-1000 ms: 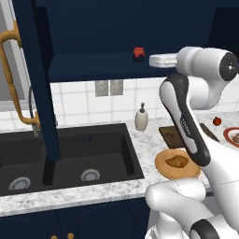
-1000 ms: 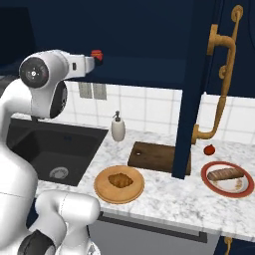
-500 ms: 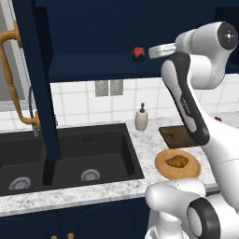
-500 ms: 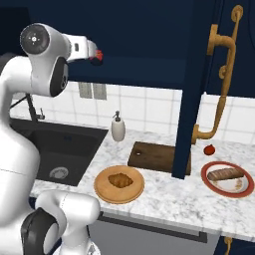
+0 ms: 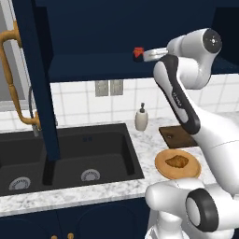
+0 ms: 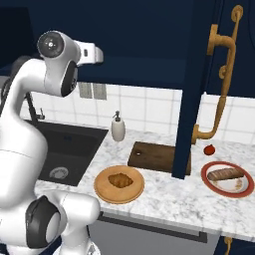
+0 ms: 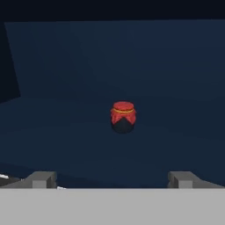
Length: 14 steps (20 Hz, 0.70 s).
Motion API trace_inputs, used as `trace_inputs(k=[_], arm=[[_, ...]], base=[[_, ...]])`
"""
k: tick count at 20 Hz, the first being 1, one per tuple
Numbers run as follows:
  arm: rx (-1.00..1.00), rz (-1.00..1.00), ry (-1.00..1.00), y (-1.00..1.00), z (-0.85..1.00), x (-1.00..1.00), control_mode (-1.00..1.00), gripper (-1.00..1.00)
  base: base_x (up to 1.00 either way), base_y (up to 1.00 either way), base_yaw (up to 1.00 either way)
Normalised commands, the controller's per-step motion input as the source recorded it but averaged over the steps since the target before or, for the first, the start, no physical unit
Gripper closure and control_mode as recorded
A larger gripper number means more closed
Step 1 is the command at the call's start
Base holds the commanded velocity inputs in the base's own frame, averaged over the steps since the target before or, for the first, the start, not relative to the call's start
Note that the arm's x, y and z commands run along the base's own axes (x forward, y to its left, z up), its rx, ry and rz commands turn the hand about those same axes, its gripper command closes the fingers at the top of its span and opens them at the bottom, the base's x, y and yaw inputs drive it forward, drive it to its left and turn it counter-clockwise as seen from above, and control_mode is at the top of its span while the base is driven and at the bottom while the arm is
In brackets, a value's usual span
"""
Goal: From the different types of pastries on the counter, select a croissant and place it on the cutting board. Then retrieve a jar of jam from the cabinet and place it alongside the croissant on the cutting board.
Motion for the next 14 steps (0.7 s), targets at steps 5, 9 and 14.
trace_inputs(k=[5,9,14], arm=[[0.04,0.00,0.00,0.00,-0.09,0.50,-1.00,-1.00],[0.04,0.00,0.00,0.00,-0.11,0.40,-1.00,-1.00],[0.04,0.00,0.00,0.00,-0.21,0.45,-1.00,-1.00]], base=[[0.00,0.00,0.00],[0.00,0.00,0.00],[0.00,0.00,0.00]])
